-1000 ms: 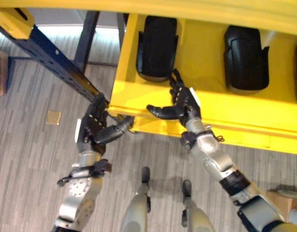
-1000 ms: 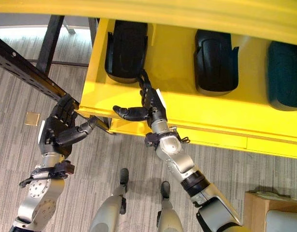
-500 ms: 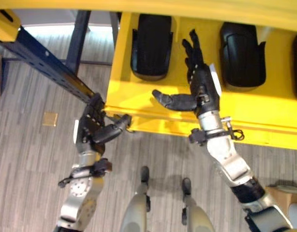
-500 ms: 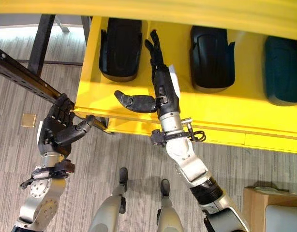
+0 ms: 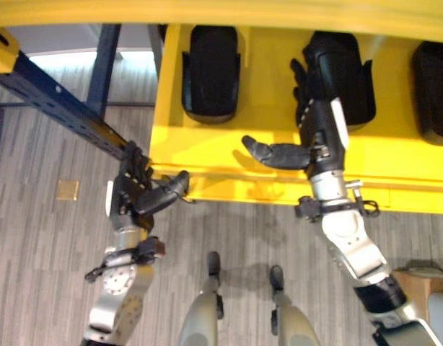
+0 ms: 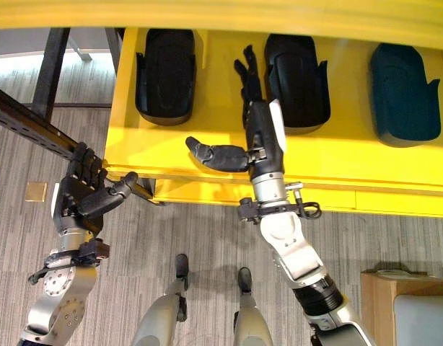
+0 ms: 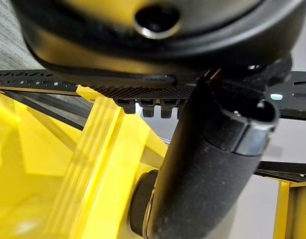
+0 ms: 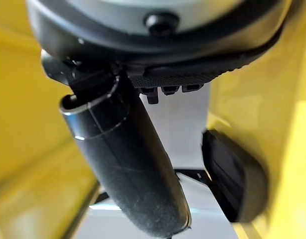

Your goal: Move parts from the plastic box to the shelf.

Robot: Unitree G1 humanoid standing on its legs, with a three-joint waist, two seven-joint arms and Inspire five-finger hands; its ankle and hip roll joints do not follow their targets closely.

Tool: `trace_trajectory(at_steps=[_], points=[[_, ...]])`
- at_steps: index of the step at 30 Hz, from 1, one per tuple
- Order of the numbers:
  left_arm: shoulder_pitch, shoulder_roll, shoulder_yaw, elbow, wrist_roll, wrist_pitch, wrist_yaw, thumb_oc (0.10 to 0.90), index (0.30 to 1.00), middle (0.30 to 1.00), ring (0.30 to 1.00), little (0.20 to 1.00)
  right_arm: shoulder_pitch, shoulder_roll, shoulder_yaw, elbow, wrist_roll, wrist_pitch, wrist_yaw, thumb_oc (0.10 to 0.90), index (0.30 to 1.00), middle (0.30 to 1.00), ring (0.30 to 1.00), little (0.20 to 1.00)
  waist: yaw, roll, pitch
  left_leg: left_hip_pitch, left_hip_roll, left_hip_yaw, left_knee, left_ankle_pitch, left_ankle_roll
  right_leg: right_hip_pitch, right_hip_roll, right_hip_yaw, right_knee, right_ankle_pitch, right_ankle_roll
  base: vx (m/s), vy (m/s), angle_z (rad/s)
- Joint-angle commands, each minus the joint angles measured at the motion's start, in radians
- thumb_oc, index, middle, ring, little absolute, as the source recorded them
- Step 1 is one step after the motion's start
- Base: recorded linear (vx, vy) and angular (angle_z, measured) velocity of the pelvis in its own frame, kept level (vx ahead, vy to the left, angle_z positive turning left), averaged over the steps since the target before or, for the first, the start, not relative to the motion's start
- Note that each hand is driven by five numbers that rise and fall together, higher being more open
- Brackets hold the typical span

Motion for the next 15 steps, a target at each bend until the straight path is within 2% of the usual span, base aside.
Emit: trace_trajectory(at_steps=[1,15], points=[[-0.014,0.050,0.071,-0.076,0.040,-0.096,-0.049,0.900,1.000,1.000,1.000,1.000,-0.039,0.016,-0.067,-0.126,-0.005,-0.143,-0.013,0.900,1.000,1.000,1.000,1.000,-0.026,-0.028,-0.122,0.070,0.005,0.048,0.032,-0.115,0.038,-0.061,0.050,0.056,0.123,-0.077,-0.033,-0.01,-0.050,-0.07],[0.012,0.041,0.065,-0.058,0.039,-0.083,-0.116,0.900,1.000,1.000,1.000,1.000,0.078,-0.069,-0.211,-0.161,-0.007,-0.162,0.017,0.900,1.000,1.000,1.000,1.000,-0.072,0.008,-0.169,0.141,0.027,0.063,-0.034,-0.071,0.015,-0.041,0.092,0.063,0.147,-0.100,-0.052,0.01,-0.053,-0.06]])
